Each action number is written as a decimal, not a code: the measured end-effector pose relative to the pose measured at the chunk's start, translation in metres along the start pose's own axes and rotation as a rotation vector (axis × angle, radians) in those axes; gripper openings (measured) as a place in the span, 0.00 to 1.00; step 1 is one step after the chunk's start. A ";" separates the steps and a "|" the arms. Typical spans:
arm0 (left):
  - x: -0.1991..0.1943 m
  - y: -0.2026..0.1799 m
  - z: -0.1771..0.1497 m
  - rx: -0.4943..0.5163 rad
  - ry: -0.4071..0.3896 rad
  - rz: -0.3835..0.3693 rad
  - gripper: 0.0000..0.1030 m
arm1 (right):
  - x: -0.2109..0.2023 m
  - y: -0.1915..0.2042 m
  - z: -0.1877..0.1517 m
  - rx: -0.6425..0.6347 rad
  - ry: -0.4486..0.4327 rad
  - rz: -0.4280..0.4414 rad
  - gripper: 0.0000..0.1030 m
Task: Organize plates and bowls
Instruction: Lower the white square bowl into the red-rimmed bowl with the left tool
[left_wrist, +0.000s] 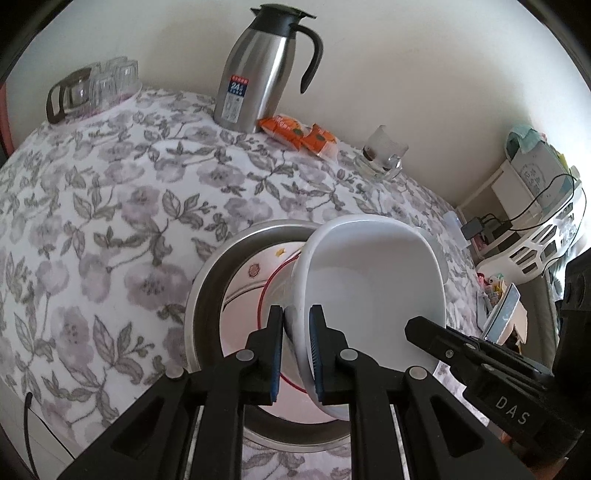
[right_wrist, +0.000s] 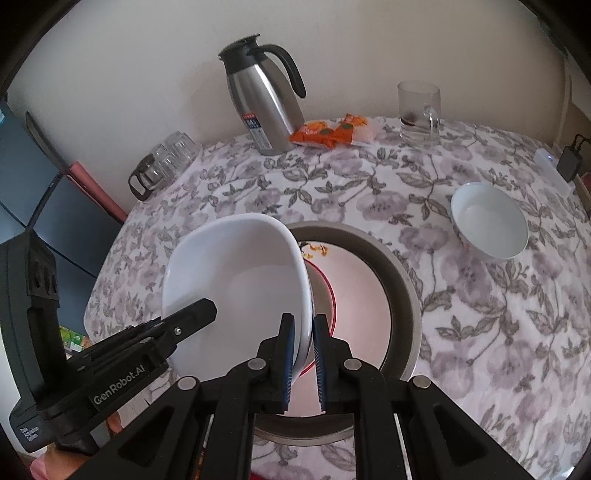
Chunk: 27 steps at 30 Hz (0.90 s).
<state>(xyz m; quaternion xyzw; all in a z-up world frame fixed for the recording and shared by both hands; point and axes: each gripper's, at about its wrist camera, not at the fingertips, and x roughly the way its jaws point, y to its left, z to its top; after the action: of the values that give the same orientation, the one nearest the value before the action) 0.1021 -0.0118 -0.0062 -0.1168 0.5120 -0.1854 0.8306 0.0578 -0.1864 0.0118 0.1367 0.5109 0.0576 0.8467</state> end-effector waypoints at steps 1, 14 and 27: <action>0.001 0.001 0.000 -0.001 0.003 -0.003 0.12 | 0.002 0.000 0.000 0.001 0.006 -0.005 0.12; 0.014 0.016 0.000 -0.042 0.042 -0.061 0.17 | 0.021 -0.001 0.000 0.042 0.070 -0.051 0.12; 0.007 0.015 0.002 -0.038 0.007 -0.071 0.19 | 0.020 0.000 0.004 0.051 0.058 -0.066 0.12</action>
<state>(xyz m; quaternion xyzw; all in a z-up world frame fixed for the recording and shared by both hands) 0.1098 -0.0013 -0.0171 -0.1503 0.5137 -0.2054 0.8194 0.0707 -0.1822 -0.0038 0.1397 0.5409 0.0206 0.8292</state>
